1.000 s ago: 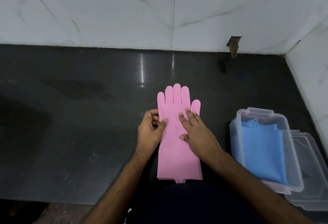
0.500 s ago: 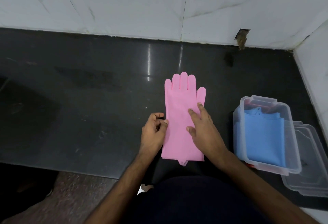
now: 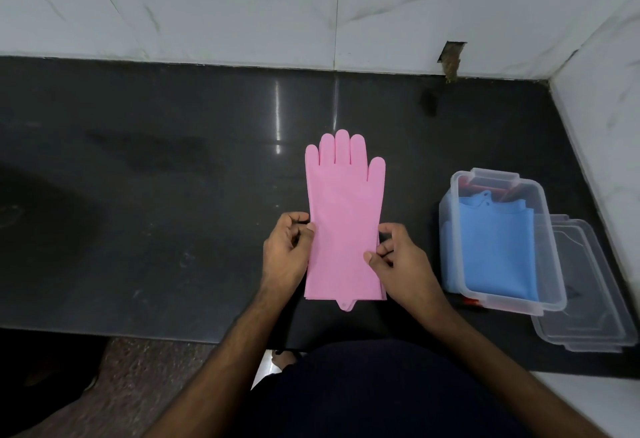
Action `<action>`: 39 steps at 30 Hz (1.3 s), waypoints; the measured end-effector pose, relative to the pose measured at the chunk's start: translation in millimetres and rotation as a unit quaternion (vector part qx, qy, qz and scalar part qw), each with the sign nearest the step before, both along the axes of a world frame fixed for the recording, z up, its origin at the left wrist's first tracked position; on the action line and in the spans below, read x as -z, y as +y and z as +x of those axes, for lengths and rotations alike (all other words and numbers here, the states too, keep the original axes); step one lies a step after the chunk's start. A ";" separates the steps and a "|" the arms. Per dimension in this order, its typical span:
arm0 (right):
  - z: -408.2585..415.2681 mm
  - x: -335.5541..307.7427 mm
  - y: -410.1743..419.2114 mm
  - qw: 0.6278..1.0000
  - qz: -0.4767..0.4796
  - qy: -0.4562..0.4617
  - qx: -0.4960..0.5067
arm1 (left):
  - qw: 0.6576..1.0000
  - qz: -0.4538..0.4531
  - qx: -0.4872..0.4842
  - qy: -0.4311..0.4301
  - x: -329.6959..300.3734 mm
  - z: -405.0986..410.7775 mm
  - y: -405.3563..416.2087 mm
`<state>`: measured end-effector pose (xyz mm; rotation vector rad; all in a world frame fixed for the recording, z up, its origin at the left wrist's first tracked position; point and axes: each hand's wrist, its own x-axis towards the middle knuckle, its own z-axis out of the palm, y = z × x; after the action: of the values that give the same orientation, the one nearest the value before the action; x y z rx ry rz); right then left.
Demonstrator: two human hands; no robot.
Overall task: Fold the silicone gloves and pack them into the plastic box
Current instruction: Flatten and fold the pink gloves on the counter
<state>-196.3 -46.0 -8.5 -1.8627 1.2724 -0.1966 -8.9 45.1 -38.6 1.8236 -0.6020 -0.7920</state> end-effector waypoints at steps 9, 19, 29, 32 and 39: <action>-6.7 6.3 -1.3 0.999 0.016 -0.036 0.030 | 0.997 -0.035 0.058 0.034 3.2 1.2 8.3; -6.2 12.0 1.3 0.998 -0.055 0.006 -0.004 | 0.996 -0.004 0.069 -0.059 5.5 2.1 10.7; -9.9 10.7 -0.1 0.996 -0.082 0.033 -0.031 | 0.996 0.001 0.034 -0.080 1.4 -7.6 19.8; -11.5 11.3 0.1 0.995 -0.088 0.031 -0.031 | 0.994 0.006 0.035 -0.107 2.0 -12.0 22.7; -14.8 9.3 4.3 0.994 -0.105 0.029 -0.028 | 0.983 0.027 0.046 -0.173 0.6 -13.8 28.1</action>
<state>-211.1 -41.7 -17.8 -2.0949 1.2770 -0.2559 -22.7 73.2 -39.2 2.0132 -0.8995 -0.5568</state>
